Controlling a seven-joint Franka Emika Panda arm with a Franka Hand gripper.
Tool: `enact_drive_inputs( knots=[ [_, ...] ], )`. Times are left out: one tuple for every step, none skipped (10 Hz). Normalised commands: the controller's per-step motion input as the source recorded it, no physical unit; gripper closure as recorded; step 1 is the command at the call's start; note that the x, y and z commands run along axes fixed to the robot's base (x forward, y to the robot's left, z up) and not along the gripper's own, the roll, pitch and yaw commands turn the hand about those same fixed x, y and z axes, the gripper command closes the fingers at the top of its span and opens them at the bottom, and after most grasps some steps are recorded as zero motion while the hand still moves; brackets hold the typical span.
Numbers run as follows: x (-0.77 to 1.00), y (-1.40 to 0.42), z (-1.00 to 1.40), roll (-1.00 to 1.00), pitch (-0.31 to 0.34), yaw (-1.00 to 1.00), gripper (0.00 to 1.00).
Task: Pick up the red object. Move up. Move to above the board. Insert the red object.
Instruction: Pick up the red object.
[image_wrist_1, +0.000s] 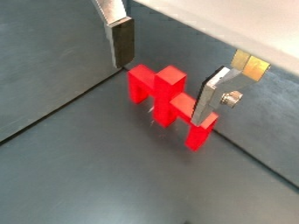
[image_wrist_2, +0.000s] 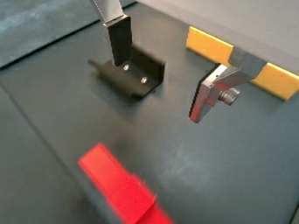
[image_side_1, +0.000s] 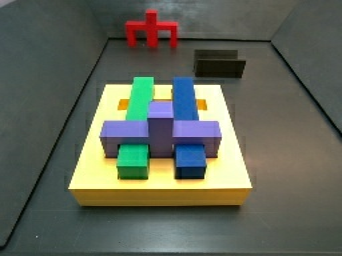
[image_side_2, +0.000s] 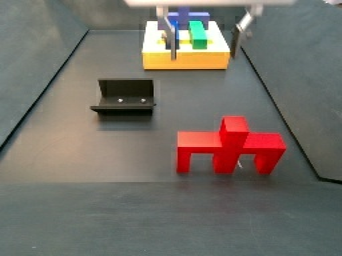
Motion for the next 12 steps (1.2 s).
enact_drive_inputs(
  knots=[
    [0.0,0.85,-0.31,-0.08,-0.019,-0.1,0.0],
    [-0.01,0.83,-0.39,-0.08,-0.056,-0.11,0.0],
    [-0.25,0.63,-0.59,0.08,-0.141,-0.16,0.0],
    [-0.31,0.52,-0.51,0.1,-0.12,-0.21,0.0],
    [-0.31,0.31,-0.41,0.07,-0.107,-0.13,0.0],
    [-0.3,0.21,-0.35,0.04,-0.097,-0.07,0.0],
    [-0.3,0.11,-0.23,0.0,-0.073,0.0,0.0],
    [-0.25,0.11,-0.19,0.0,-0.054,0.0,0.0],
    [-0.15,0.19,-0.24,0.01,-0.053,0.0,0.0],
    [-0.01,0.16,-0.26,0.08,-0.037,0.0,0.0],
    [0.0,0.17,-0.28,0.1,-0.034,-0.04,0.0],
    [0.0,0.12,-0.24,0.12,-0.011,-0.1,0.0]
  ],
)
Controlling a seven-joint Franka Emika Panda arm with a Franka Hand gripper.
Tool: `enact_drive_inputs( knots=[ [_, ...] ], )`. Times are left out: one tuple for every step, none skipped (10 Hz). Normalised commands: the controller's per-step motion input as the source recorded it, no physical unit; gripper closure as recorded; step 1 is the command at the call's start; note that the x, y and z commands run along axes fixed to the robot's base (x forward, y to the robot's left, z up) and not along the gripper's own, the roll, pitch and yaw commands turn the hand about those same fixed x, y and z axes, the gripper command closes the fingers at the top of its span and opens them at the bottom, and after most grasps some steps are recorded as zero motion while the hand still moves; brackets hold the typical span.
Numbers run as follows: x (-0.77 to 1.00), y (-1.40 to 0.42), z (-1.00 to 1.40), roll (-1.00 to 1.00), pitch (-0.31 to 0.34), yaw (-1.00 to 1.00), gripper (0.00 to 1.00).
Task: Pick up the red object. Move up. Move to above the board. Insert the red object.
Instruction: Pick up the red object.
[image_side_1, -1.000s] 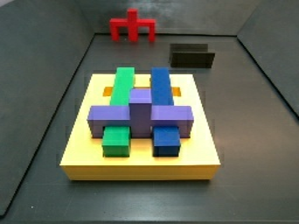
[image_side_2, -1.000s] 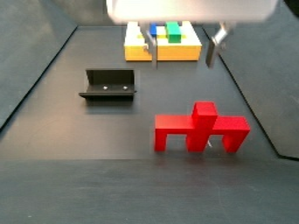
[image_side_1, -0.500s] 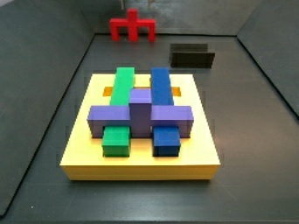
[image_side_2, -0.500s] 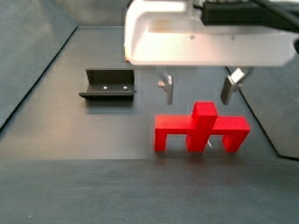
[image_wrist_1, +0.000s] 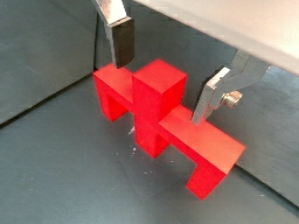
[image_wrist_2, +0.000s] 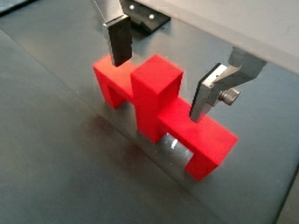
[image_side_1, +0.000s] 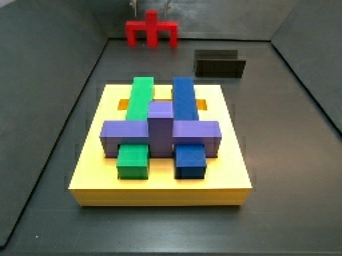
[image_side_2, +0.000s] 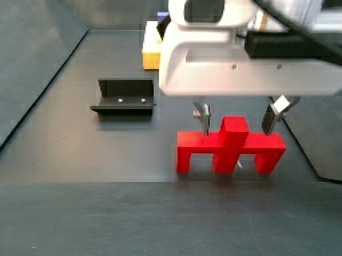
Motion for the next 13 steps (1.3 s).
enact_drive_inputs(
  knots=[
    [0.0,0.05,-0.15,0.11,0.0,-0.09,0.0],
    [0.0,0.01,-0.11,0.1,0.0,-0.1,0.0],
    [0.0,0.01,-0.11,0.12,0.0,-0.15,0.0],
    [0.0,0.0,-0.07,0.1,0.0,-0.12,0.0],
    [0.0,0.0,-0.02,0.08,0.0,-0.11,0.0],
    [0.0,0.0,0.0,0.03,0.0,0.0,0.0],
    [0.0,0.0,0.0,0.0,0.0,0.0,0.0],
    [0.0,0.0,0.0,0.0,0.0,0.0,1.0],
    [0.0,0.0,0.0,0.0,0.0,0.0,1.0],
    [0.0,0.0,0.0,0.0,0.0,0.0,1.0],
    [0.0,0.0,0.0,0.0,0.0,0.0,1.0],
    [0.0,0.0,0.0,0.0,0.0,0.0,1.0],
    [0.0,0.0,0.0,0.0,0.0,0.0,1.0]
  ],
)
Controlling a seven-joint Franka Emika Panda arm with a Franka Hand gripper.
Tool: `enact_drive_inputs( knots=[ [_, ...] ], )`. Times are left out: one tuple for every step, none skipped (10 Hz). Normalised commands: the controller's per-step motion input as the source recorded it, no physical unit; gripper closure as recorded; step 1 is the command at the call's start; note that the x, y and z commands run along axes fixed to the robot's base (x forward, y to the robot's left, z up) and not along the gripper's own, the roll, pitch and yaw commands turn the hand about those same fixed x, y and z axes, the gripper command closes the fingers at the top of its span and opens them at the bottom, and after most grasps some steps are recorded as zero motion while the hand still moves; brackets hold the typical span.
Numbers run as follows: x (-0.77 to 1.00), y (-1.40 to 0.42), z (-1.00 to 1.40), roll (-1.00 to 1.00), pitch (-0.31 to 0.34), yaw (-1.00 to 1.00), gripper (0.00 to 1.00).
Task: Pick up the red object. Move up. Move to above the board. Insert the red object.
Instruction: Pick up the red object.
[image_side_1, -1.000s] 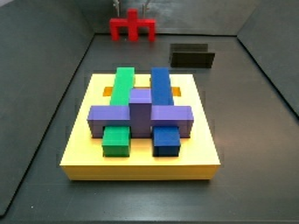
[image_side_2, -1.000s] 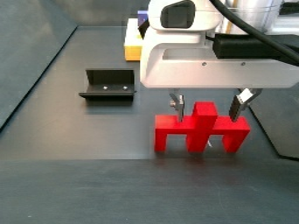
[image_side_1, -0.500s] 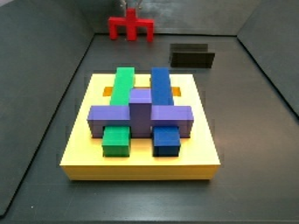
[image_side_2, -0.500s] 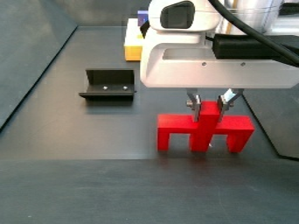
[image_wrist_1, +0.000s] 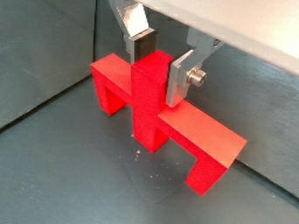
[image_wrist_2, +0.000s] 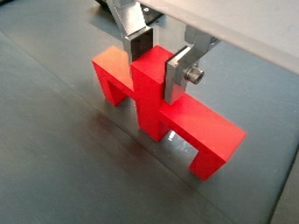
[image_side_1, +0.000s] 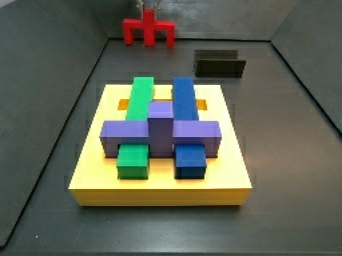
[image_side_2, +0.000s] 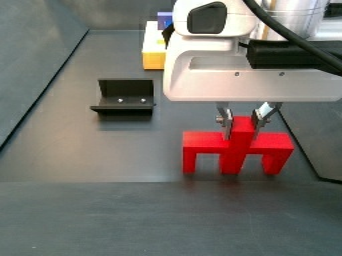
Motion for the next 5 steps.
enact_drive_inputs(
  knots=[
    [0.0,0.0,0.0,0.0,0.0,0.0,1.0],
    [0.0,0.0,0.0,0.0,0.0,0.0,1.0],
    [0.0,0.0,0.0,0.0,0.0,0.0,1.0],
    [0.0,0.0,0.0,0.0,0.0,0.0,1.0],
    [0.0,0.0,0.0,0.0,0.0,0.0,1.0]
  ],
)
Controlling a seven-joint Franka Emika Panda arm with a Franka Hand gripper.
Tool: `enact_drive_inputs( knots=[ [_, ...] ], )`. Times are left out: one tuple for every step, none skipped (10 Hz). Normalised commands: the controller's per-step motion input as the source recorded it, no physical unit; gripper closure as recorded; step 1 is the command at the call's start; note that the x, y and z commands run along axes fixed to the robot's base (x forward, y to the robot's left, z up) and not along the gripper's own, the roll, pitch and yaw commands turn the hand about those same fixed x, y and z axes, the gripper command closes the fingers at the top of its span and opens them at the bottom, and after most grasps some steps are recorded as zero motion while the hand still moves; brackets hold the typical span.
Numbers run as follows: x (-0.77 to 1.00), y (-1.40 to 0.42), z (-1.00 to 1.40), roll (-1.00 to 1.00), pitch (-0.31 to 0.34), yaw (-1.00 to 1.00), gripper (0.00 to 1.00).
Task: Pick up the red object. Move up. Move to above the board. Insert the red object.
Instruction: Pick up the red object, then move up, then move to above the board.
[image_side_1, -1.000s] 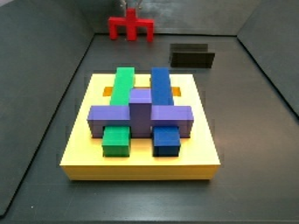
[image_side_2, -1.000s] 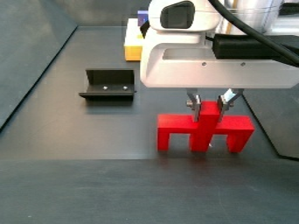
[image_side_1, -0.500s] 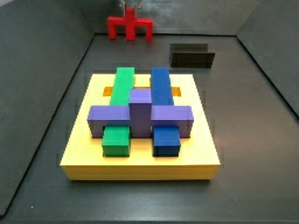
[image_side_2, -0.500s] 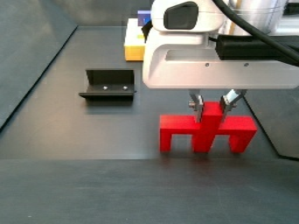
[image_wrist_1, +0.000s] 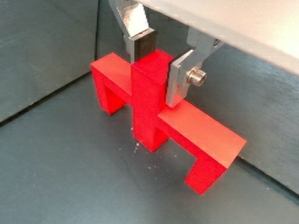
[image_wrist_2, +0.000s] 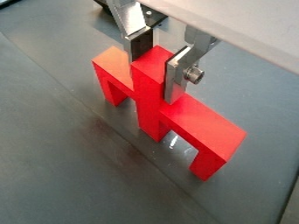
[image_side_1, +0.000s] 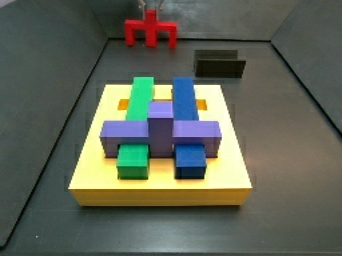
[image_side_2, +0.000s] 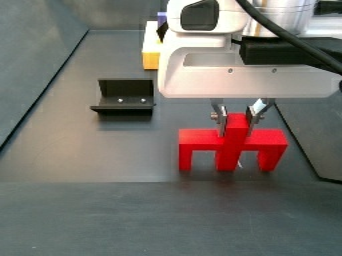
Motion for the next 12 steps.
enact_drive_inputs(
  knots=[
    [0.0,0.0,0.0,0.0,0.0,0.0,1.0],
    [0.0,0.0,0.0,0.0,0.0,0.0,1.0],
    [0.0,0.0,0.0,0.0,0.0,0.0,1.0],
    [0.0,0.0,0.0,0.0,0.0,0.0,1.0],
    [0.0,0.0,0.0,0.0,0.0,0.0,1.0],
    [0.0,0.0,0.83,0.0,0.0,0.0,1.0],
    [-0.01,-0.09,0.74,-0.01,0.031,0.02,1.0],
    [-0.04,-0.07,0.52,0.02,0.03,0.02,1.0],
    [0.0,-0.03,0.17,0.06,0.018,0.02,1.0],
    [0.0,0.0,1.4,0.0,0.0,0.0,1.0],
    [-0.04,-0.01,1.4,-0.02,0.036,0.0,1.0],
    [-0.05,-0.01,1.4,0.0,0.036,0.0,1.0]
  ],
)
